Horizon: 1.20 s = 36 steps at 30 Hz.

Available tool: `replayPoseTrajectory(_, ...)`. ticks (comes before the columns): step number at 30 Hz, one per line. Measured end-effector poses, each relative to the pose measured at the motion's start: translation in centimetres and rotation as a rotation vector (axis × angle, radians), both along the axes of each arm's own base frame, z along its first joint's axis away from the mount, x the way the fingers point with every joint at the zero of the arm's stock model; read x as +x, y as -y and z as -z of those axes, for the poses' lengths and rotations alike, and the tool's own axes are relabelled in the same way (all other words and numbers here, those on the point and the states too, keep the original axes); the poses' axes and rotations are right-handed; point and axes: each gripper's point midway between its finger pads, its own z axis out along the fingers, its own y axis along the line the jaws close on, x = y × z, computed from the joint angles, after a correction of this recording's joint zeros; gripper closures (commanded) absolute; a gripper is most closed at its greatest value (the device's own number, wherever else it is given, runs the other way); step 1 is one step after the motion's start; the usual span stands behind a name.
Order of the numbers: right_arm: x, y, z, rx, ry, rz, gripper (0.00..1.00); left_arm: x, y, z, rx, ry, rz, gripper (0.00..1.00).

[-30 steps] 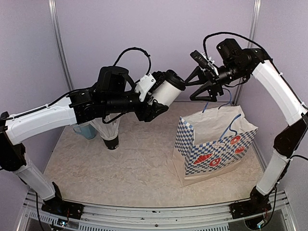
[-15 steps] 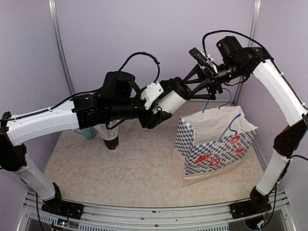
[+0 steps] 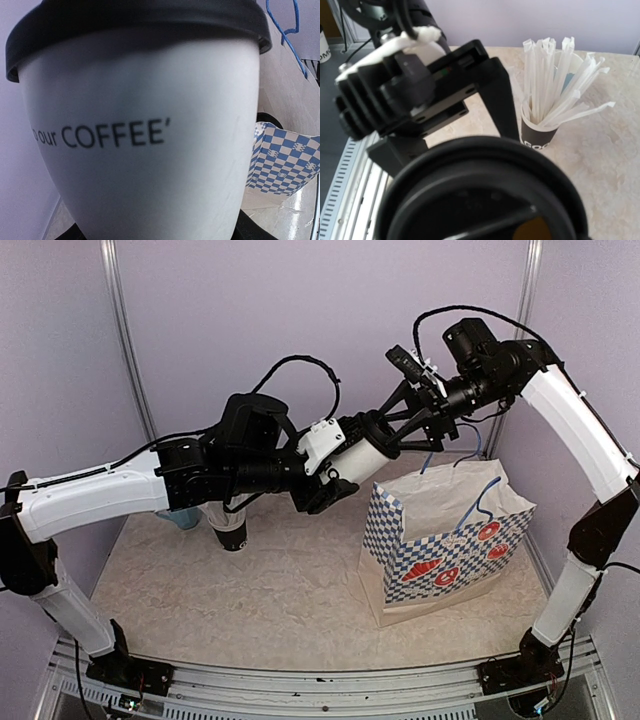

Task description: Pack the takeout coffee

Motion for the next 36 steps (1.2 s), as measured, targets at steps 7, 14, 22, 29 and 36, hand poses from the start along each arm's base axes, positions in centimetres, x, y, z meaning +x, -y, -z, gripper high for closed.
replayPoseTrajectory(7,0.1,0.0,0.3,-0.012,0.001,0.005,0.36,0.1,0.0,0.3,0.01,0.002,-0.004,0.31)
replayPoseTrajectory(14,0.2,0.0,0.5,-0.023,0.009,0.014,0.43,0.6,-0.1,0.6,0.021,0.009,-0.034,0.04)
replayPoseTrajectory(22,3.7,2.8,-1.0,-0.008,0.036,0.147,0.43,2.3,-1.3,0.8,0.04,0.029,-0.162,0.01)
replayPoseTrajectory(29,8.8,8.5,-3.6,0.055,0.088,0.36,0.44,2.5,1.2,-5.3,-0.112,-0.052,-0.144,0.08)
replayPoseTrajectory(36,9.5,13.0,-5.8,0.083,0.161,0.54,0.42,2.3,8.0,-9.2,-0.238,-0.182,0.001,0.2)
